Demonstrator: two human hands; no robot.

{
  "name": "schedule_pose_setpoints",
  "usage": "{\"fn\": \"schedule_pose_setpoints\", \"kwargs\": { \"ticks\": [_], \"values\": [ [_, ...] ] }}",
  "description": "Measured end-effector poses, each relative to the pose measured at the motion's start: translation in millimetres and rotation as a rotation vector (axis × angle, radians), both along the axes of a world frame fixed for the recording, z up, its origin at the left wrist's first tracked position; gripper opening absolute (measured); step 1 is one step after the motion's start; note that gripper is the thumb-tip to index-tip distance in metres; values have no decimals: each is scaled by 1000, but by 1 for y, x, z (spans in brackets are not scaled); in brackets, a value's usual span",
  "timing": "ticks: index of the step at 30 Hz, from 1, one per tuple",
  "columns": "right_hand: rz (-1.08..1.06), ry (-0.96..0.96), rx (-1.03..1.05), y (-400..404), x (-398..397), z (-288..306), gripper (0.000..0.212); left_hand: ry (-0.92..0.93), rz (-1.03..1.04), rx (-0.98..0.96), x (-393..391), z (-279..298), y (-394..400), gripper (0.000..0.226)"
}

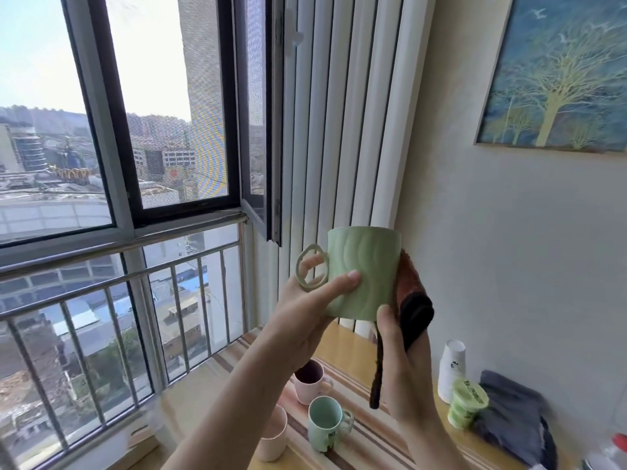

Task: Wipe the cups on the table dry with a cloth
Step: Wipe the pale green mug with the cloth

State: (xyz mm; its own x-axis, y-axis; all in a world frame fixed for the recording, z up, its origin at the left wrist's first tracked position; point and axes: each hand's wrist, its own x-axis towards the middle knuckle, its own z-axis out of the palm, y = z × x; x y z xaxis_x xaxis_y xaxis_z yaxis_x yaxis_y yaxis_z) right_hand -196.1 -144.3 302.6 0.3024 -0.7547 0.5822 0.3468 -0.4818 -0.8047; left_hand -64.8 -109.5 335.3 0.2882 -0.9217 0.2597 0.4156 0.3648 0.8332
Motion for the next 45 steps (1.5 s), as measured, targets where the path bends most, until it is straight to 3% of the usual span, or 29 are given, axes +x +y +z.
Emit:
{"fn": "schedule_pose_setpoints", "kwargs": {
  "ticks": [5,9,12,14,18,21,26,30,33,35,37,40,45],
  "values": [
    [-51,-54,31,-13,0,22,74,-31,-51,-5,-3,-2,1,55],
    [-274,-59,81,-9,5,7,64,-189,248,35,-9,-2,-2,78],
    [-332,-45,46,-6,12,1,56,-337,231,58,-20,-5,-1,53],
    [-324,-47,-30,-1,17,-1,64,-327,145,113,-24,-9,-3,66],
    [-244,-62,-153,12,14,-8,54,-177,117,103,-17,-7,0,77],
    [-114,-18,-69,12,7,-21,51,-69,118,120,-8,-6,3,75],
    [-86,-61,186,-12,-2,7,49,-179,-55,127,-10,-11,6,63],
    [-91,-33,42,-8,-3,6,37,-170,-15,111,-9,-12,0,74],
    [-104,0,-54,6,-3,-21,49,-242,41,119,-14,-12,-1,76],
    [-89,-23,-13,6,-6,-36,53,-372,111,109,-16,-14,-1,77],
    [-47,-21,91,1,-11,-32,60,-371,98,122,-16,-16,-3,77],
    [-32,-65,197,-15,-18,-11,46,-335,46,119,-17,-20,-10,70],
    [-72,-3,101,-14,-16,-19,54,-310,82,112,-23,-31,-20,55]
  ]
}}
